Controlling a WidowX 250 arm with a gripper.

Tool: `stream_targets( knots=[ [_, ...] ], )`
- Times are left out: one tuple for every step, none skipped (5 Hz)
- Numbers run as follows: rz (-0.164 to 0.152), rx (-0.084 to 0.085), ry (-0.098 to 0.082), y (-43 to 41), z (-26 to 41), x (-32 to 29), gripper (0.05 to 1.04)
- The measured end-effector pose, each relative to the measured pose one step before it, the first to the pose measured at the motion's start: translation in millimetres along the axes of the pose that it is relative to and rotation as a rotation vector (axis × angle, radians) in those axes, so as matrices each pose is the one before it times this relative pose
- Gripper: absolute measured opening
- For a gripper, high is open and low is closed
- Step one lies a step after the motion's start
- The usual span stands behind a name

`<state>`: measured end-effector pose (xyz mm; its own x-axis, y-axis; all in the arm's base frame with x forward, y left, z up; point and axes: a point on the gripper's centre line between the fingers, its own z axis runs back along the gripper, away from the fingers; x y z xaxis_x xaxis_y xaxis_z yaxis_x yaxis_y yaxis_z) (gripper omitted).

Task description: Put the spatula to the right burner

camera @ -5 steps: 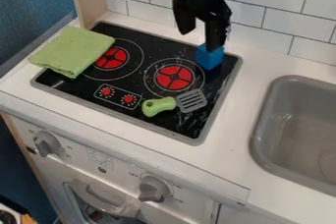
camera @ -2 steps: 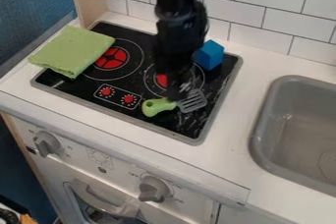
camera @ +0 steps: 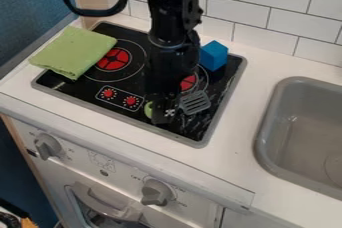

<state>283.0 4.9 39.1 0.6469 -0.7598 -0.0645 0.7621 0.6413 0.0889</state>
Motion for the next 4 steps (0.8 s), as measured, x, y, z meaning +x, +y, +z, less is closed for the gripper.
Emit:
stream_targets(
  knots=[
    [-0.0088, -0.0336, 0.0109, -1.43, -10.99, 1.66, 0.945],
    [0.0008, 0.0033, -0.0202, 2.03, -0.38, 4.62, 0.662],
    [-0.0011, -0.0212, -0.0297, -2.67, 0.65, 4.68, 0.394],
    [0.0359, -0.0225, 0.0097, -3.72, 2.19, 1.27, 0.375]
  ],
)
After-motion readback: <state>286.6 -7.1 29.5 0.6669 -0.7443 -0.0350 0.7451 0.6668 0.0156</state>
